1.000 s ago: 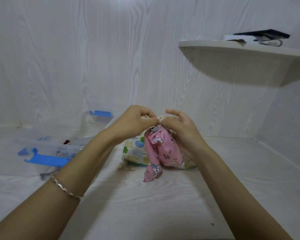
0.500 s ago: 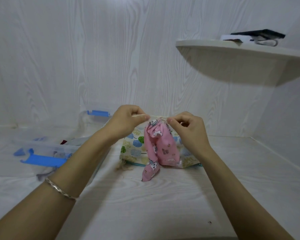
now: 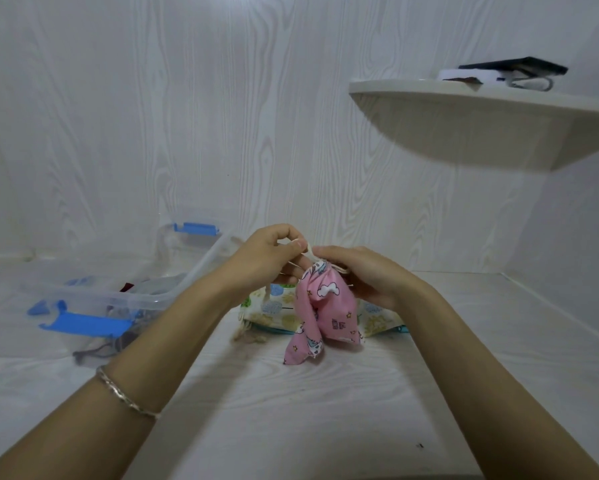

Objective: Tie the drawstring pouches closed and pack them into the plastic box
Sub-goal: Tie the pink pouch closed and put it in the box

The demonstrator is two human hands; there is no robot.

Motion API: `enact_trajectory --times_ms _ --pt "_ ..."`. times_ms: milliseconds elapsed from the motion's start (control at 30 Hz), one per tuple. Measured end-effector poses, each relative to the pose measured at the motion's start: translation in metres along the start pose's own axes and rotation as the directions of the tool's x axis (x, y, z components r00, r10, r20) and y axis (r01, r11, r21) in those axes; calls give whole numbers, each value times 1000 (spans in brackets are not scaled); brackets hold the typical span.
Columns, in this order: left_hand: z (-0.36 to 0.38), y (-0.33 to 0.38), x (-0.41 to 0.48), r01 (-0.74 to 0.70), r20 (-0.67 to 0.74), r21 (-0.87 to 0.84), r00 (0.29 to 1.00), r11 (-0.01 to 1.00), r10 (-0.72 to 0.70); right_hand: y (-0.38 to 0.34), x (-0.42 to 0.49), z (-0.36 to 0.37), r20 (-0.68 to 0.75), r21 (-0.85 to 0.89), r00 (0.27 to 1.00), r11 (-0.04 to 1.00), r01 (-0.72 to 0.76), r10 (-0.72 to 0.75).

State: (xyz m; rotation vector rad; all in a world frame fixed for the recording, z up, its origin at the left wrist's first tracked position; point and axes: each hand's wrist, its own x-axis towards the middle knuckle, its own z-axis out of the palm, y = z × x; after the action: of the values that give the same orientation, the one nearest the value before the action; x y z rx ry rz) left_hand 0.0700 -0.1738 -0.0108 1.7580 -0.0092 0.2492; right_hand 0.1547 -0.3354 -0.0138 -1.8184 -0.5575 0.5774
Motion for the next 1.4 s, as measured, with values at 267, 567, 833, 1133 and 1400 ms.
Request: enact_trajectory --times_ms 267,567,833,1133,1400 --pt "-6 5 -4 -85 -100 759 964 646 245 1 2 -1 -91 123 995 991 47 -36" --pt "-1 4 -6 -96 -175 550 958 829 227 -7 1 1 -61 -304 996 952 49 -71" --pt "7 -10 1 -239 -28 352 964 905 265 -9 -6 6 6 -354 988 923 148 -156" --pt "2 -13 7 95 -157 187 985 978 -66 -2 -12 17 -153 -389 929 885 257 -336" --pt "-13 -9 8 309 156 -109 944 945 -291 -2 -16 15 -69 -496 883 784 373 -463"
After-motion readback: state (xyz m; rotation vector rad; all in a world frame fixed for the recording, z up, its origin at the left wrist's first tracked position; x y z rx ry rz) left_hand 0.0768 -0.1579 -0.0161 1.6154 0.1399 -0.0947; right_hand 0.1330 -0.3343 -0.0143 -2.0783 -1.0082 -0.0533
